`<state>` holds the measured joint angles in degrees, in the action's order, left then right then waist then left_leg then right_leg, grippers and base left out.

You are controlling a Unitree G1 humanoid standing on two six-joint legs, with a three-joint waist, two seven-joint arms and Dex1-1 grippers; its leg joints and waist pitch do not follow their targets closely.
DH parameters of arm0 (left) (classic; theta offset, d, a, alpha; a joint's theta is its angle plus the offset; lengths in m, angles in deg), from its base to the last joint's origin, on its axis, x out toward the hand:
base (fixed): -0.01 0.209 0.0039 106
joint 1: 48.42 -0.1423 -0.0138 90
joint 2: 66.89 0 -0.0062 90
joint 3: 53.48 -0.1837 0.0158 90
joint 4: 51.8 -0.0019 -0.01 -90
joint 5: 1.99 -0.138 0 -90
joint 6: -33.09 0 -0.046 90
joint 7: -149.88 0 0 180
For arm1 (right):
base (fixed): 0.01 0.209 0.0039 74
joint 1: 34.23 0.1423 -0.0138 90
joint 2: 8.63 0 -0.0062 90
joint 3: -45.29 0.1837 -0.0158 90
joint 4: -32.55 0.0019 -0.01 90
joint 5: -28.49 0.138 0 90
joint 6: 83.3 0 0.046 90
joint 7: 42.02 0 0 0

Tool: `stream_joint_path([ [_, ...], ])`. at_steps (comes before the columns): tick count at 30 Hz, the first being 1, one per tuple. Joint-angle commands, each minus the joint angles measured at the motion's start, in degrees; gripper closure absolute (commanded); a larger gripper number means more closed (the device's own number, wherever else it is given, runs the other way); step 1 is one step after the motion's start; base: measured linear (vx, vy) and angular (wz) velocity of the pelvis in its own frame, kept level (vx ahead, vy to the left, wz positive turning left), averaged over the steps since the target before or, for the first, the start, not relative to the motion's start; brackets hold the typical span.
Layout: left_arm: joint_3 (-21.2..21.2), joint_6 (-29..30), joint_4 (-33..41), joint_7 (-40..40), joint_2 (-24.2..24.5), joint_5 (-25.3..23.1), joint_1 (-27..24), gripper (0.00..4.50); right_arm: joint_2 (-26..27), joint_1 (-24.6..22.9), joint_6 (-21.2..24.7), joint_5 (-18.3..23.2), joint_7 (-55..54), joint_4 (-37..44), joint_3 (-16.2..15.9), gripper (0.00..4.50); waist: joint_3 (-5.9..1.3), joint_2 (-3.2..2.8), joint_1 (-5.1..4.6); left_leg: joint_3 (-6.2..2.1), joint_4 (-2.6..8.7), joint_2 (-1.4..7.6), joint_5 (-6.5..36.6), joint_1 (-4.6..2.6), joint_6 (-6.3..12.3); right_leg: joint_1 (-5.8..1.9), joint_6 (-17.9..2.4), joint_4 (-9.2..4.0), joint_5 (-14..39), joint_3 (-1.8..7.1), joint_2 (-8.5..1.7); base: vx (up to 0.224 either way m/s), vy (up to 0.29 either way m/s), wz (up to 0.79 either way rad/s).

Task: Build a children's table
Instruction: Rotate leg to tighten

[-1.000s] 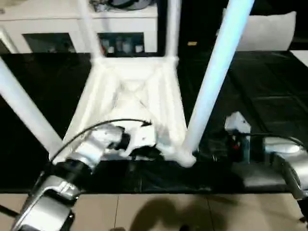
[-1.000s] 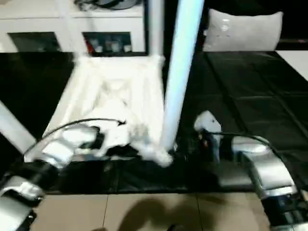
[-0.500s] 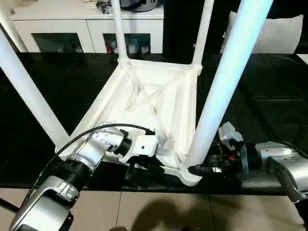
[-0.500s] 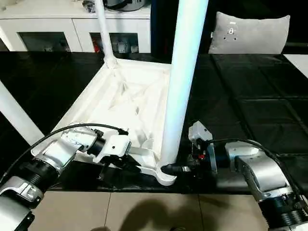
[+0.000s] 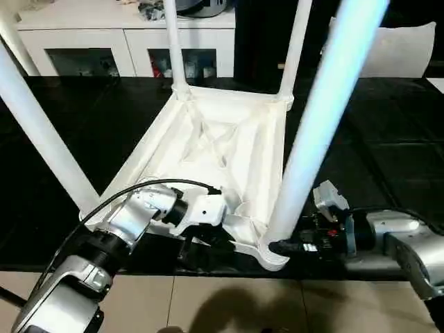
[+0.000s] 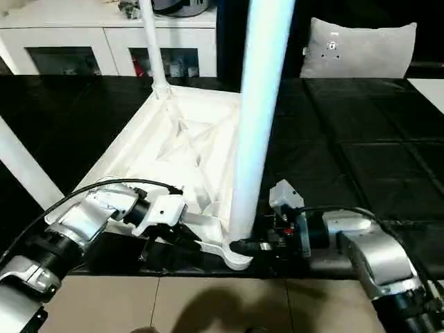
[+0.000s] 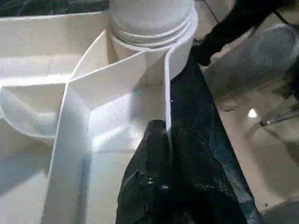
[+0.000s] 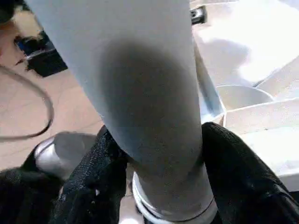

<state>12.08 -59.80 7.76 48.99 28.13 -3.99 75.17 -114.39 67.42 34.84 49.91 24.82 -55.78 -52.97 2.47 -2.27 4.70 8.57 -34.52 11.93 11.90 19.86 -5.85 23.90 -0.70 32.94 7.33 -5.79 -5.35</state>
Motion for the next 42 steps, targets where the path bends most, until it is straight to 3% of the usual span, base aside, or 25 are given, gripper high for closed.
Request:
stream_joint_path([
  [1,0.0,4.1,3.2,-5.5,-4.7,1.1,0.3,4.50,5.0,1.8,0.0,-3.6,-12.0,-1.5,0.0,2.39,-3.38,0.80,-0.59,0.97,4.16,0.09,11.2,0.73,2.80,-3.40,-5.1,-4.96,30.2,1.59,-2.03,0.000,0.000,0.00],
  [2,0.4,5.0,3.4,-6.7,-5.2,1.0,0.3,4.50,6.0,2.0,-0.3,-4.8,-14.4,-2.1,0.1,2.41,-3.20,1.19,-1.41,0.87,3.91,-0.60,13.1,0.56,1.68,-3.28,-2.7,-5.77,35.2,0.82,-1.85,0.000,0.000,0.00],
  [5,1.5,7.6,3.6,-12.1,-7.7,0.3,0.8,4.50,10.2,3.7,0.7,-7.1,-22.9,-4.0,1.3,2.47,-3.01,0.93,-3.20,0.63,3.49,-1.02,15.8,0.63,1.66,-2.94,-0.3,-6.75,39.4,-0.16,-1.62,0.000,0.000,0.00],
  [6,1.6,8.1,3.7,-13.1,-8.2,0.1,0.8,4.50,11.1,4.0,1.2,-7.4,-24.8,-4.4,1.7,2.49,-3.04,0.97,-4.23,0.33,3.33,-1.18,16.8,1.24,1.87,-3.52,1.1,-7.19,40.3,-0.96,-1.63,0.000,0.000,0.00],
  [7,2.2,9.9,4.1,-16.7,-10.1,-0.6,0.9,4.50,14.0,5.2,2.6,-8.7,-30.7,-5.3,2.9,2.52,-3.12,0.24,-4.96,0.07,3.61,-0.92,17.8,1.00,2.43,-3.61,1.1,-7.64,39.1,-1.34,-1.73,0.000,0.000,0.00],
  [8,2.6,11.3,4.6,-18.9,-11.3,-1.0,0.9,4.50,15.8,5.8,3.4,-9.4,-34.3,-5.8,3.6,2.52,-3.22,0.04,-6.09,-0.31,3.78,-0.68,18.7,1.28,2.27,-4.01,0.3,-7.67,37.3,-1.98,-1.81,0.000,0.000,0.00],
  [9,2.8,11.7,4.2,-21.7,-12.5,-2.0,1.2,4.50,17.6,6.6,3.3,-10.5,-38.3,-6.9,4.3,2.53,-3.36,0.18,-6.63,-0.56,3.90,-0.58,18.9,1.51,2.21,-4.45,0.3,-7.70,36.3,-2.22,-1.88,0.000,0.000,0.00],
  [10,2.9,12.2,4.1,-23.4,-13.2,-2.7,1.4,4.50,18.7,7.0,3.3,-11.4,-40.8,-7.6,4.8,2.54,-3.32,-0.24,-7.26,-0.87,4.18,-0.28,19.8,1.57,2.46,-4.63,-0.2,-7.72,34.5,-2.37,-2.01,0.000,0.000,0.00],
  [11,3.1,12.9,3.9,-26.1,-14.5,-3.5,1.7,4.50,20.4,7.7,2.7,-13.2,-44.4,-8.6,5.2,2.54,-3.26,-0.46,-7.54,-0.96,4.21,-0.12,20.6,1.17,2.68,-4.43,-0.8,-7.98,33.8,-2.44,-2.17,0.000,0.000,0.00],
  [12,3.3,13.7,4.0,-27.7,-15.4,-3.9,1.8,4.50,21.4,8.0,2.1,-14.4,-46.6,-9.1,5.3,2.54,-3.35,-0.40,-8.56,-1.24,4.29,0.01,21.3,1.27,2.97,-4.81,-2.2,-7.79,31.4,-2.67,-2.40,0.000,0.000,0.00],
  [13,3.5,13.8,4.0,-28.8,-16.1,-3.9,1.9,4.50,21.7,8.0,0.9,-14.6,-46.6,-9.5,5.1,2.54,-3.39,-0.51,-8.66,-1.35,4.35,0.05,21.2,1.46,2.96,-4.98,-2.7,-7.54,30.3,-2.60,-2.47,0.000,0.000,0.00],
  [14,3.7,13.9,3.9,-29.7,-16.8,-3.9,2.0,4.50,22.1,8.0,-0.3,-14.5,-46.5,-9.8,5.0,2.54,-3.28,-0.11,-9.20,-1.01,4.16,-0.36,21.6,1.05,3.57,-4.46,-3.4,-7.82,30.8,-2.44,-2.49,0.000,0.000,0.00],
  [15,3.6,13.9,3.8,-30.1,-17.1,-4.2,2.0,4.50,22.7,7.9,-0.8,-13.7,-46.4,-9.6,5.7,2.20,-3.35,0.01,-9.34,-0.93,4.05,-0.54,21.0,1.11,3.90,-4.56,-3.5,-7.74,30.8,-2.39,-2.49,0.000,0.000,0.00],
  [18,3.2,13.8,3.5,-30.7,-16.8,-5.2,2.0,4.50,23.7,7.9,-1.0,-12.4,-46.7,-8.9,7.0,1.76,-3.75,-0.27,-9.01,-0.79,4.13,-0.40,15.8,1.62,5.32,-4.89,-5.6,-6.85,26.5,-1.50,-2.83,0.000,0.000,0.00],
  [21,3.5,13.8,3.2,-31.2,-16.0,-5.6,2.0,4.50,22.7,7.4,-1.7,-12.5,-44.9,-8.0,6.5,1.43,-4.01,-0.10,-7.76,-0.31,3.88,-0.25,10.5,1.57,6.88,-4.79,-9.0,-5.59,20.3,-0.73,-2.58,0.000,0.000,0.00],
  [26,4.1,12.0,1.1,-31.0,-13.6,-6.6,2.6,4.50,19.4,6.0,-4.6,-12.1,-39.9,-6.9,6.1,1.25,-4.34,-0.41,-6.50,-0.39,3.58,-0.06,6.2,1.89,8.02,-5.18,-10.1,-4.50,15.1,-0.49,-2.66,0.000,0.000,0.00],
  [29,4.1,9.1,-0.2,-27.9,-11.1,-6.1,2.8,4.50,14.4,4.2,-5.4,-9.6,-31.4,-4.7,5.8,0.93,-4.17,-0.54,-5.98,-0.27,3.63,-0.16,8.0,1.78,8.13,-5.34,-9.3,-4.92,17.8,-0.56,-2.56,0.000,0.000,0.00],
  [36,3.3,3.3,-2.9,-21.3,-7.4,-5.2,3.4,4.50,5.7,3.5,-7.6,-7.4,-17.8,-4.5,5.2,0.28,-3.81,-0.31,-5.30,-0.23,3.93,0.13,11.9,1.38,7.22,-4.79,-7.5,-5.52,23.4,-0.61,-2.59,0.000,0.000,0.00],
  [39,2.2,0.4,-2.9,-15.5,-5.5,-4.2,3.2,4.50,1.7,3.6,-7.3,-6.3,-10.8,-4.7,3.9,0.15,-4.00,-0.17,-4.99,-0.29,3.89,0.11,11.4,1.55,7.34,-5.03,-7.6,-5.29,22.9,-0.62,-2.72,0.000,0.000,0.00],
  [42,0.2,-3.7,-3.0,-9.6,-3.7,-3.3,3.2,4.50,-0.7,4.2,-6.7,-4.2,-4.9,-5.0,2.8,0.15,-4.17,-0.25,-4.49,-0.23,3.81,0.36,9.7,1.47,8.14,-4.91,-8.8,-4.91,20.1,-0.37,-2.81,0.000,0.000,0.00],
])
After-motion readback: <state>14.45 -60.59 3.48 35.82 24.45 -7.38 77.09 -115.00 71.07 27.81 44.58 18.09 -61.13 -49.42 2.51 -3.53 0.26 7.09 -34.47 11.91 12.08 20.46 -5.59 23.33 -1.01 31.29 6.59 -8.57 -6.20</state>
